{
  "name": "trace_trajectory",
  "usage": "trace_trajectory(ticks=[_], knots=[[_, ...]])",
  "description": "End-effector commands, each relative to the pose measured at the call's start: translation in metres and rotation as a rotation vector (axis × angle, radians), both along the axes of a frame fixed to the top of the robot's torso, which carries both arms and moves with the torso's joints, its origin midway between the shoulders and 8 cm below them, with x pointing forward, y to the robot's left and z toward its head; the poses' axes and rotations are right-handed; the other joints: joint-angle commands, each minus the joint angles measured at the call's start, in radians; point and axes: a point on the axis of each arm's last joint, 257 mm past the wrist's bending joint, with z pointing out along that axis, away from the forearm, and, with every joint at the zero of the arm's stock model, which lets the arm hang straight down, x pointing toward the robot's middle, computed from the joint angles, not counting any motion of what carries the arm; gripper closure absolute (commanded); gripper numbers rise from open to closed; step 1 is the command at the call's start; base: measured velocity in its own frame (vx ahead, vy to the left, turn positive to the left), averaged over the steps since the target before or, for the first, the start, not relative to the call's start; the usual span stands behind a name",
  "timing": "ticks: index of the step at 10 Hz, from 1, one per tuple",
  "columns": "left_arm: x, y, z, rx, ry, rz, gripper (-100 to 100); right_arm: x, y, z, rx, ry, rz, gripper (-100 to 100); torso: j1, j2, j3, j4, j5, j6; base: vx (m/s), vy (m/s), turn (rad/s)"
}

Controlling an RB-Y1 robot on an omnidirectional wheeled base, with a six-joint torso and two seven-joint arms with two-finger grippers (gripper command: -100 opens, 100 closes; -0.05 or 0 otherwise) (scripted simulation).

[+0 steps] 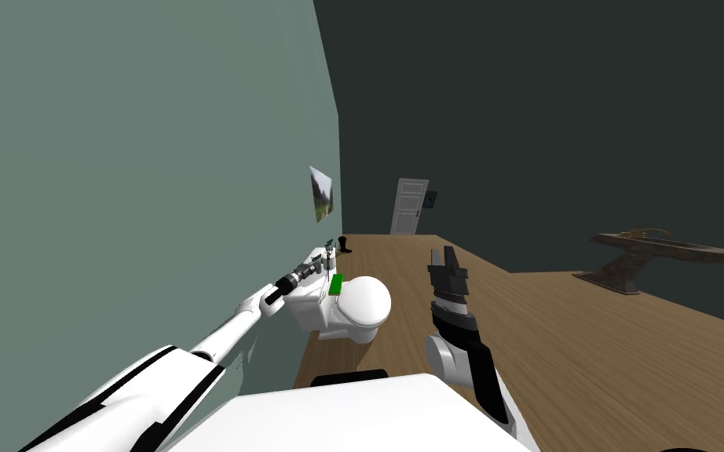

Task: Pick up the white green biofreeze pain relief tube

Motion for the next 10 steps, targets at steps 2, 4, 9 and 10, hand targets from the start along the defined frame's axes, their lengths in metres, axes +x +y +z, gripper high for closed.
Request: trace_trajectory(ticks=[2,4,9,10], knots=[[-0.019,0.003,-0.010,-0.009,0.009,0.004,100,0.000,0.000,0.000,0.000,0.000,0.000,0,0.000,-0.002,-0.001,-0.001,0.000,0.000,0.064,0.000,-0.039],[-0.032,0.009,-0.015,-0.012,0.014,0.015,100,0.000,0.000,0.000,0.000,0.000,0.000,0,0.001,-0.004,-0.004,-0.004,0.002,0.000,0.068,0.006,-0.038],[-0.060,0.024,-0.022,-0.011,0.025,0.041,100,0.000,0.000,0.000,0.000,0.000,0.000,0,0.004,-0.007,-0.009,-0.011,0.006,0.000,0.046,0.002,-0.027],[-0.066,0.024,-0.027,-0.013,0.032,0.040,100,0.000,0.000,0.000,0.000,0.000,0.000,0,0.005,-0.009,-0.010,-0.012,0.006,-0.001,0.060,-0.001,-0.034]])
